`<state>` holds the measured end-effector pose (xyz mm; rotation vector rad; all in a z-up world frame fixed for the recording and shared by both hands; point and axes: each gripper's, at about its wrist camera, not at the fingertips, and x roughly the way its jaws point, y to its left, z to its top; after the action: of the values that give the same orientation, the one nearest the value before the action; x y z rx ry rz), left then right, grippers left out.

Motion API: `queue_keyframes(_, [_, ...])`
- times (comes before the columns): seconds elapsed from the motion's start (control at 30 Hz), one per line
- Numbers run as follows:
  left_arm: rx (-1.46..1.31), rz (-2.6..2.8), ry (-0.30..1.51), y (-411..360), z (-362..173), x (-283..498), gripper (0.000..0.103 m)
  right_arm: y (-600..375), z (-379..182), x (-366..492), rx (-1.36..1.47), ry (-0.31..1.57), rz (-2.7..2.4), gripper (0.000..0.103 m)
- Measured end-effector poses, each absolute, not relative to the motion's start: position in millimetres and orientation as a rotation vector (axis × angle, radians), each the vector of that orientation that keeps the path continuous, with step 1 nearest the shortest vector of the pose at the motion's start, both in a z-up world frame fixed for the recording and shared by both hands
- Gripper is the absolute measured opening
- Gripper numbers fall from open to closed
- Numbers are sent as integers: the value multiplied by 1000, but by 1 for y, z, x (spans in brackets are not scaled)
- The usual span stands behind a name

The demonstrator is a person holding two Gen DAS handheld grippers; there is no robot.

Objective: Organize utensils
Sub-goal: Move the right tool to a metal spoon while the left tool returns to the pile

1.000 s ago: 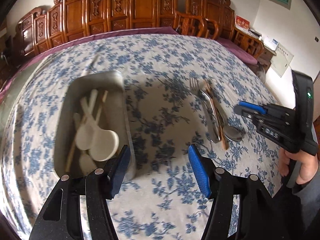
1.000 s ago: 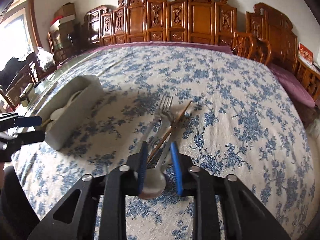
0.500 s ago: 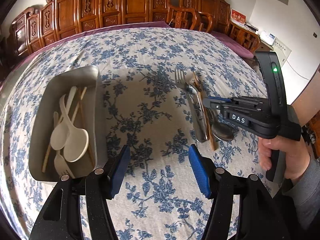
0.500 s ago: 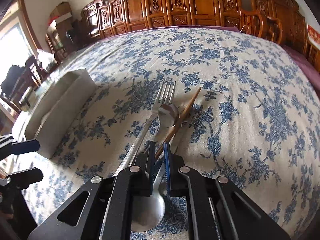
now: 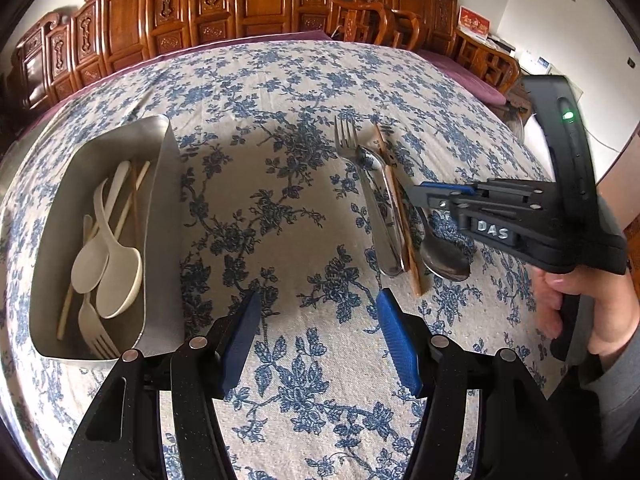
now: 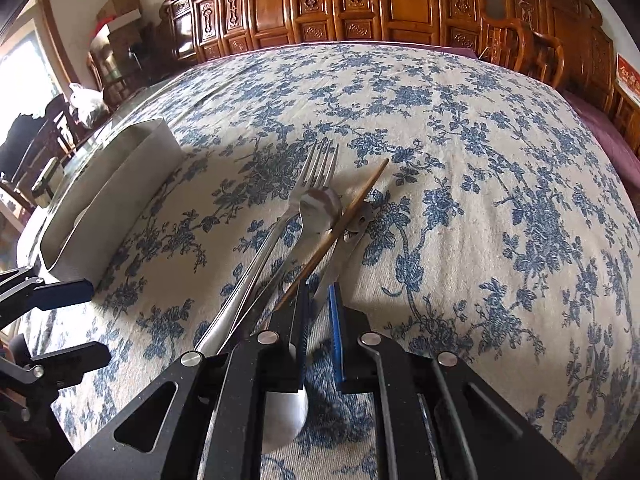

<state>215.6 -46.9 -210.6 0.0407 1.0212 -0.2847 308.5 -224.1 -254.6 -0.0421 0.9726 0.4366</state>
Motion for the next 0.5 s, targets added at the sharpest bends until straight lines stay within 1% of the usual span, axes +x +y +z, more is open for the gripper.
queue_keyframes(0.1, [39,-290,1015,-50,-210,215,57,-234,-244,298,-24,959,449,12])
queue_keyframes(0.13, [40,-292,1013,-51,-209,214,57,-235,-241,293,-22,956,454,17])
queue_keyframes(0.17, [41,-294,1011,-52,-209,214,57,-237,-240,287,-22,953,460,25])
queue_keyframes(0.2, [41,-296,1010,-52,-209,213,57,-237,-239,283,-16,949,452,29])
queue_keyframes(0.23, [40,-298,1010,-53,-209,212,57,-238,-240,280,-4,953,430,37])
queue_keyframes(0.27, [39,-299,1010,-53,-209,211,57,-237,-243,278,4,967,424,41])
queue_keyframes(0.37, [32,-305,1004,-53,-205,206,57,-227,-256,265,-26,1010,427,41])
queue_keyframes(0.5, [22,-307,992,-50,-200,199,57,-217,-261,257,-84,1003,398,41])
